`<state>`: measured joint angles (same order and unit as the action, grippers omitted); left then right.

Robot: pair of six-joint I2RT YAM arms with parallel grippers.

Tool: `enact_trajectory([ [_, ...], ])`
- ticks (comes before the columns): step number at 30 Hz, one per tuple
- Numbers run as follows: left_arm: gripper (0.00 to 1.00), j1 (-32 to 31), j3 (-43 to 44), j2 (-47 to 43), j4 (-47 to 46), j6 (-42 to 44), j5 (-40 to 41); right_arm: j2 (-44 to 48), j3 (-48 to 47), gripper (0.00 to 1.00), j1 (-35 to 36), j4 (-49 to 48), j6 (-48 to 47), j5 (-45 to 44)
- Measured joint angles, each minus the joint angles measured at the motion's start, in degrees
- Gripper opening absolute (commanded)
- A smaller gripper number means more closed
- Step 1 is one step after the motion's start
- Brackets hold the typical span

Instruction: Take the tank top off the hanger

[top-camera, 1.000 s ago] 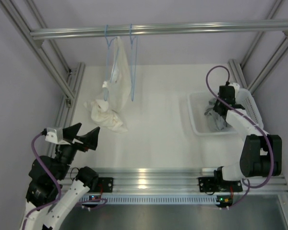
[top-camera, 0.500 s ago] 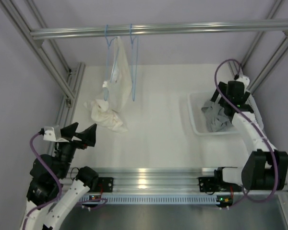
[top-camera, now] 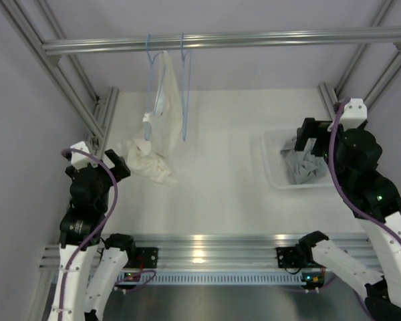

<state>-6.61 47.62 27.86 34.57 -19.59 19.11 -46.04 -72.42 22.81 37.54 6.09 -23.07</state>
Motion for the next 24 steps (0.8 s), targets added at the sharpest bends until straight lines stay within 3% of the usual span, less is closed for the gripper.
enact_trajectory([
  [6, 0.99, -1.38, 2.91, -1.53, 2.75, 0.20, 4.04, 9.73, -1.95, 0.99, 1.44, 11.89, -0.61, -3.63],
  [11, 0.99, -2.12, 1.25, -2.23, 2.78, 0.33, 5.38, 18.67, -0.57, 0.99, 1.46, 15.06, -1.97, -7.02],
  [24, 0.99, -2.12, 0.35, -1.07, 2.80, 0.70, 3.78, 21.35, 8.33, 1.00, 1.46, 15.39, -2.03, -7.58],
])
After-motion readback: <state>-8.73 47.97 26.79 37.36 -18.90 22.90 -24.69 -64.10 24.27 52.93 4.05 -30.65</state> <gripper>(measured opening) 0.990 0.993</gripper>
